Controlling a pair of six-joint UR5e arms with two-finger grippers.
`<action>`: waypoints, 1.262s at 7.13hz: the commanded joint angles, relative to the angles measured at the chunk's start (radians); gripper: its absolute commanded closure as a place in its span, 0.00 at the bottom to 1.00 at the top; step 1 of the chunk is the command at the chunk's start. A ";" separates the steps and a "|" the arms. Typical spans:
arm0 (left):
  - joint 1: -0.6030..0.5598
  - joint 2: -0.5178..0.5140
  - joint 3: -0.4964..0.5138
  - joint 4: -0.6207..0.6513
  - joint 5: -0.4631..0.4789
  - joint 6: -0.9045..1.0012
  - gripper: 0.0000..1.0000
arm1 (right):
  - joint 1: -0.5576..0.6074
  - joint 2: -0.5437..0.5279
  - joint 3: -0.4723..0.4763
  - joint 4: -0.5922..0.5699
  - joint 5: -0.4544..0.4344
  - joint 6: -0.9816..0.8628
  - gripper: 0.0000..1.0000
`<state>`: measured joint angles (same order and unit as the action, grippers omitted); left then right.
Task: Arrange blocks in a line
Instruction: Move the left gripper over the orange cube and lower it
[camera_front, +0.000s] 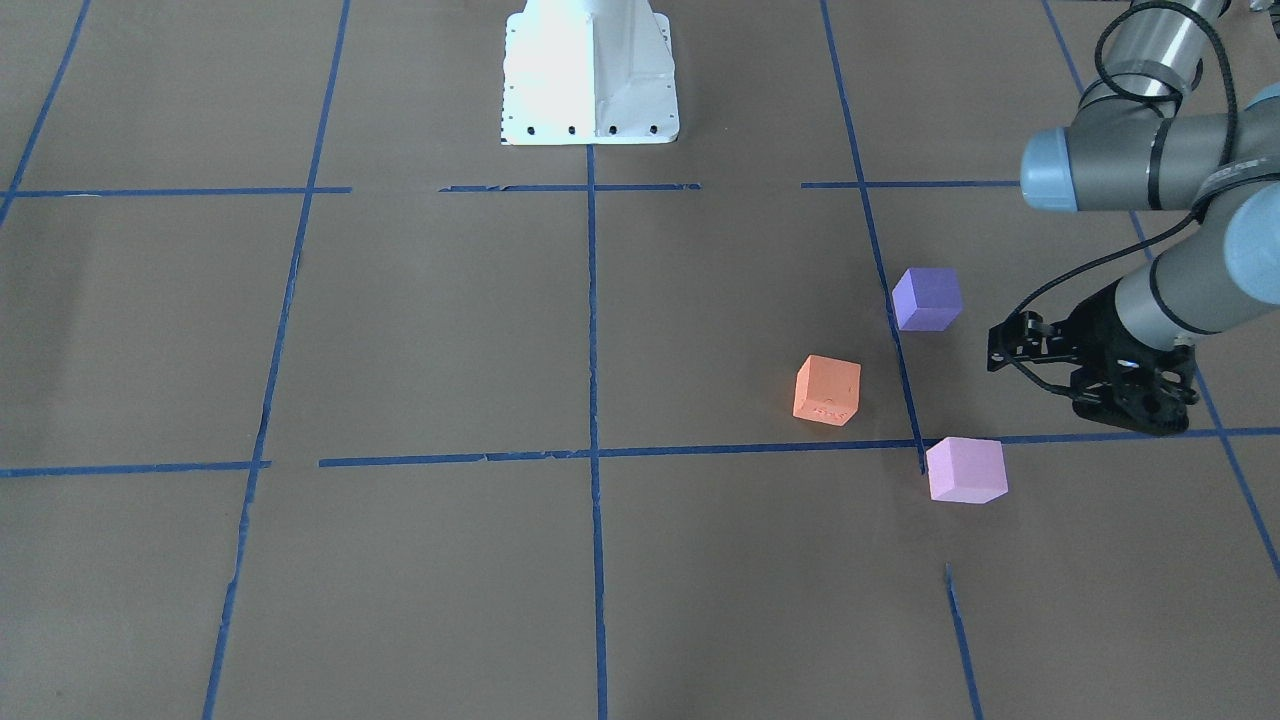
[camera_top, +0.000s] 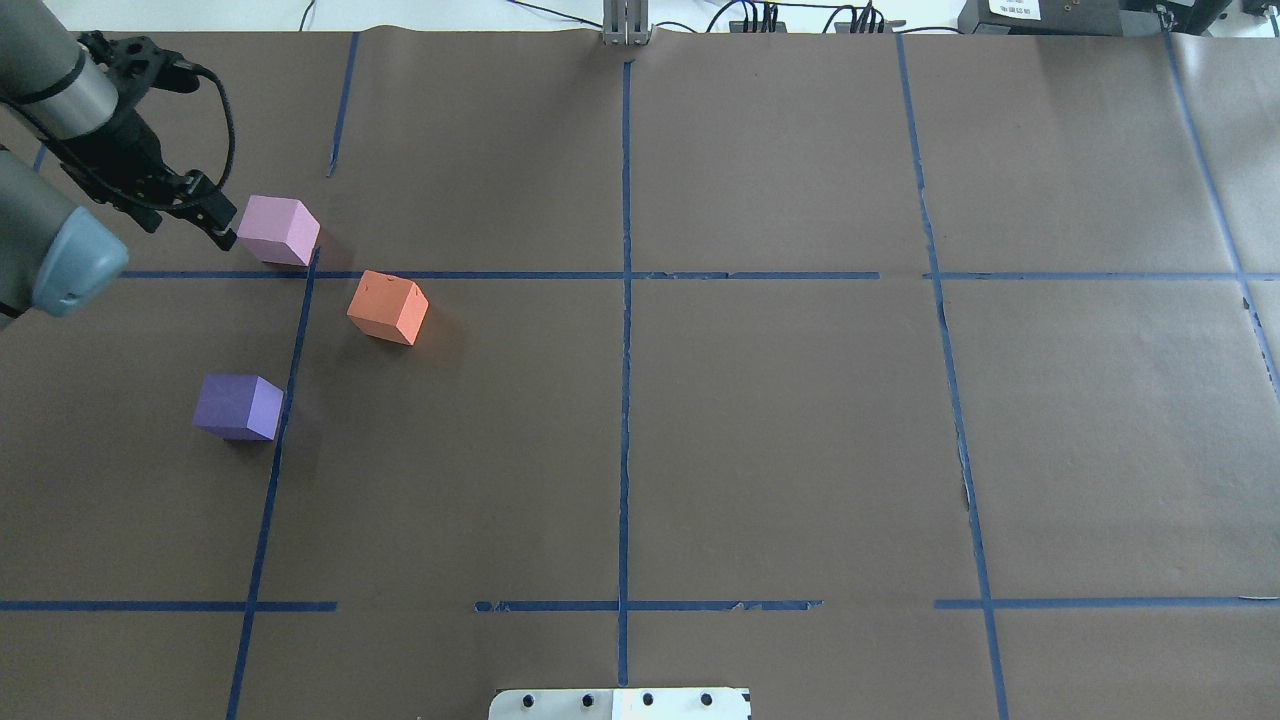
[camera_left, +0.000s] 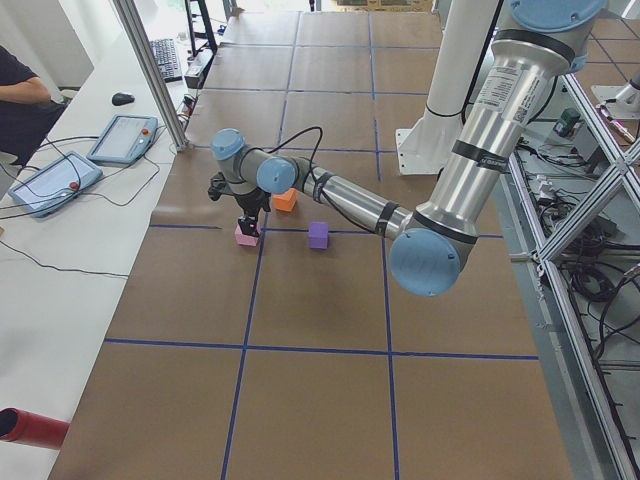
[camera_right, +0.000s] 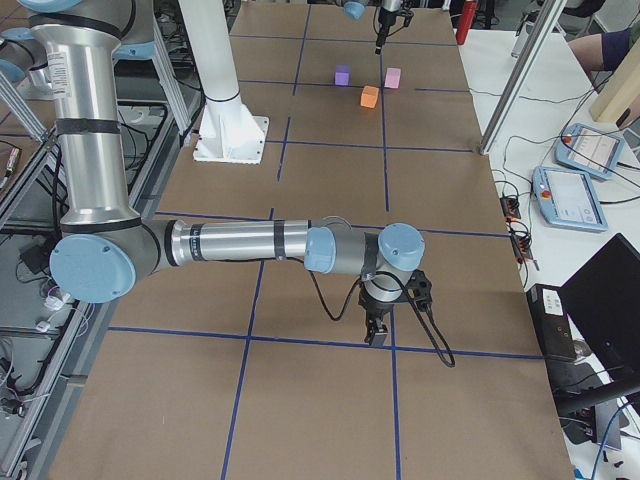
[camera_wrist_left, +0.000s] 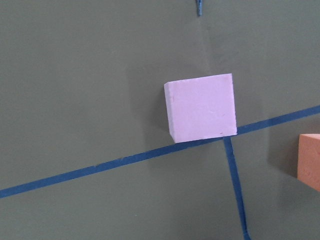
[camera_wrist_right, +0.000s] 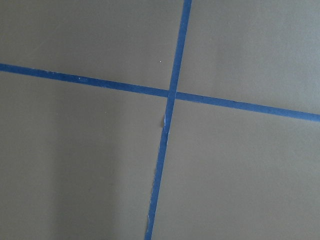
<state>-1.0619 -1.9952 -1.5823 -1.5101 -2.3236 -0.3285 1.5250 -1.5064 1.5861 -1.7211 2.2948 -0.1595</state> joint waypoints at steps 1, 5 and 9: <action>0.086 -0.055 0.005 0.002 0.012 -0.055 0.00 | 0.000 0.000 0.000 0.000 0.000 0.000 0.00; 0.145 -0.148 0.079 -0.095 0.012 -0.191 0.00 | 0.000 0.000 0.000 0.000 0.000 0.000 0.00; 0.221 -0.139 0.122 -0.222 0.084 -0.294 0.00 | 0.000 0.000 0.000 0.000 0.000 0.000 0.00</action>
<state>-0.8598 -2.1382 -1.4649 -1.7242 -2.2632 -0.6143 1.5248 -1.5063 1.5861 -1.7211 2.2948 -0.1595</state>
